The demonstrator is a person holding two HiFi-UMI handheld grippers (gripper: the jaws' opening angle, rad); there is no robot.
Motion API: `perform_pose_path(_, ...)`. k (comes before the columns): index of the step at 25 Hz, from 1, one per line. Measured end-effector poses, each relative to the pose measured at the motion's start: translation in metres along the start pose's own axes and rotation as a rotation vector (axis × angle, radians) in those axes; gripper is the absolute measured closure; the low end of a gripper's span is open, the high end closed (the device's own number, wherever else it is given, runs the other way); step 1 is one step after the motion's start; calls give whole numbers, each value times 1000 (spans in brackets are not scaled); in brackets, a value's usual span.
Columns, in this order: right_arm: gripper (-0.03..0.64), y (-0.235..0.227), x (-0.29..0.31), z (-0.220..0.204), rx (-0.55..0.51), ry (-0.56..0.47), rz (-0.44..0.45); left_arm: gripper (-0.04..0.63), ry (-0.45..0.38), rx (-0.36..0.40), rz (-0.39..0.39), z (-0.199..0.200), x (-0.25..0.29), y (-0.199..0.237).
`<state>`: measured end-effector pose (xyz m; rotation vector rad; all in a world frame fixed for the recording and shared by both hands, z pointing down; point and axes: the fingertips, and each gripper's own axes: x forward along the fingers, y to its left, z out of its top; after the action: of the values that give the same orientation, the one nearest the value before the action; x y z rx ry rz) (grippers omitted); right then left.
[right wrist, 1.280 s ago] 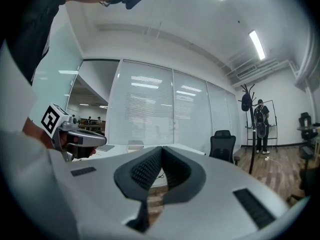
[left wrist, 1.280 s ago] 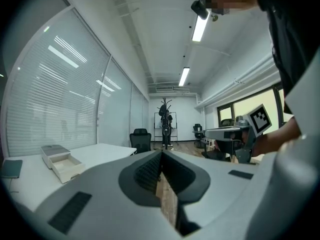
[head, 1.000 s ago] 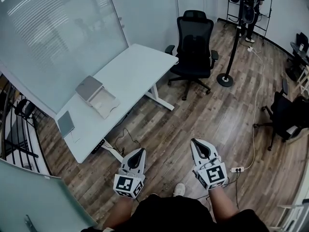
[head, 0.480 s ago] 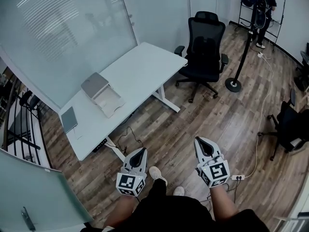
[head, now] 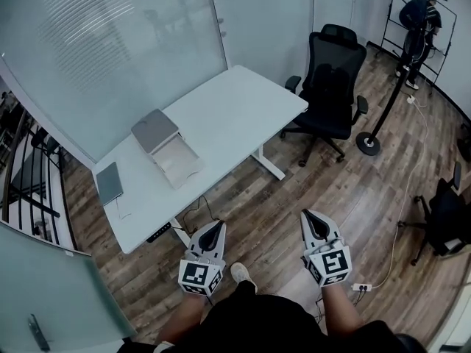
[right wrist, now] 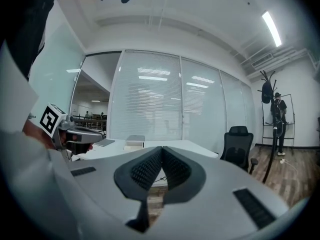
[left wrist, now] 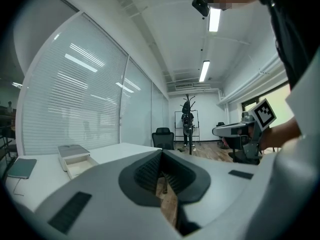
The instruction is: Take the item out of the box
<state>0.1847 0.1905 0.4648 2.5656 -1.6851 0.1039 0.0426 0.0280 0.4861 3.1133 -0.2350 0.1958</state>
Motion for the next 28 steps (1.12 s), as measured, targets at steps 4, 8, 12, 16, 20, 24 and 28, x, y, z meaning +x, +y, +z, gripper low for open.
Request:
perform_pose_path(4, 611, 13, 49, 14, -20, -10, 38, 584, 5, -11, 10, 1, 19, 38)
perform_pose_path(8, 611, 33, 98, 19, -24, 17, 93, 584, 0, -14, 32, 5, 28, 79)
perform_pose_path(12, 611, 56, 147, 18, -36, 32, 127, 584, -4, -16, 79, 5, 27, 133)
perform_pose_path(16, 611, 82, 191, 25, -56, 46, 178, 584, -4, -40, 128, 1, 23, 182)
perform_pose_path(20, 611, 105, 225, 33, -62, 29, 221, 584, -8, -47, 162, 0, 18, 212)
perform_pose_path(24, 611, 125, 251, 25, -66, 44, 279, 584, -9, -60, 208, -2, 8, 232)
perform_pose_path(28, 611, 145, 276, 16, -77, 69, 352, 584, 5, -71, 258, -8, -8, 248)
